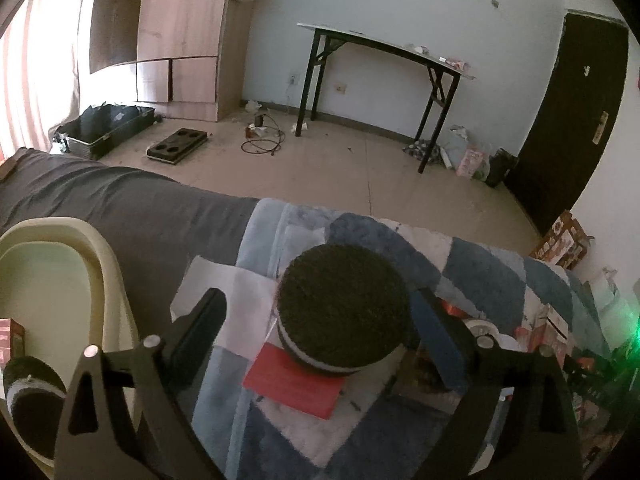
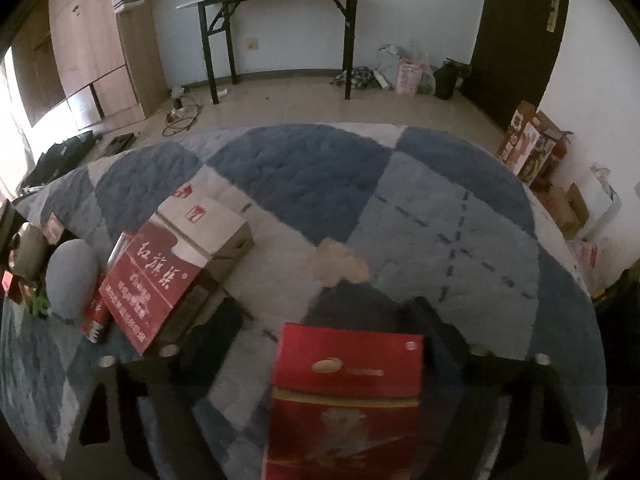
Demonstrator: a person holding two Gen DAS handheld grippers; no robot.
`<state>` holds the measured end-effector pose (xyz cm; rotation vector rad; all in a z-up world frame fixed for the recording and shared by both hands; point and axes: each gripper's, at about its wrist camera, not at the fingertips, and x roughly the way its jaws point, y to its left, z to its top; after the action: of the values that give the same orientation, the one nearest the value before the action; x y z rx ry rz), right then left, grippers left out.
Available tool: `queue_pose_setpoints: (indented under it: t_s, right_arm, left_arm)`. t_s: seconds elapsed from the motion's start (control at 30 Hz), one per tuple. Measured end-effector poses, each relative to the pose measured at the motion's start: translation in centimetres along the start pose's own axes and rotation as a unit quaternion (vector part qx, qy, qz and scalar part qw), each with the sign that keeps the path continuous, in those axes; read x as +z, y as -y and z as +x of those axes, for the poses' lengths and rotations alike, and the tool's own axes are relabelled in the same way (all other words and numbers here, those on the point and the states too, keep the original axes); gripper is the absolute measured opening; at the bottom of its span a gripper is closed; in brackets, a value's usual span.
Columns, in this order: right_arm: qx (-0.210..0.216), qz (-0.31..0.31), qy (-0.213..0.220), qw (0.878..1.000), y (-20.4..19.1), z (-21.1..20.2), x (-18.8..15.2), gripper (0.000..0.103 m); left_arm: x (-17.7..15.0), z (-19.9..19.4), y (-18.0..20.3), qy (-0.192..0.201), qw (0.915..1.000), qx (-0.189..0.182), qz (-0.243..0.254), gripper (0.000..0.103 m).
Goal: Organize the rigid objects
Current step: 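Grasp the red gold-printed box with the right tool while the left tool grasps another black sponge, then carry the sponge with the left tool while the right tool carries the red box over the tray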
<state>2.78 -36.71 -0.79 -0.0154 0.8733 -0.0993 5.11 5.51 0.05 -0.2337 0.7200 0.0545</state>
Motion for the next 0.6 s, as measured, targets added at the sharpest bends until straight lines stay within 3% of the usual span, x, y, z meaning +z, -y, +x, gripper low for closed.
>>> queue_pose_setpoints:
  t_s: [0.1,0.17,0.33,0.47,0.6]
  right_arm:
    - [0.011,-0.003,-0.001,1.0,0.5,-0.2,0.0,0.077]
    - [0.003,-0.019,0.001,1.0,0.3,-0.8,-0.1,0.074]
    - [-0.009,-0.059,0.013,0.998,-0.8,-1.0,-0.2,0.057]
    - [0.007,-0.055,0.011,0.998,-0.4,-1.2,-0.2,0.057]
    - [0.029,-0.041,0.017,0.999,0.4,-2.0,0.1,0.057]
  left_arm:
    - [0.0,0.2,0.8,-0.004,0.9995,-0.025,0.016,0.066]
    - [-0.1,0.2,1.2,0.004,0.9996,-0.01,0.027,0.066]
    - [0.2,-0.4,0.8,0.008,0.9997,-0.012,0.017,0.065]
    - [0.9,-2.1,-0.6,0.027,0.9992,-0.026,-0.01,0.065]
    - [1.2,-3.4,-1.1,0.046,0.9988,-0.001,-0.014,0.065]
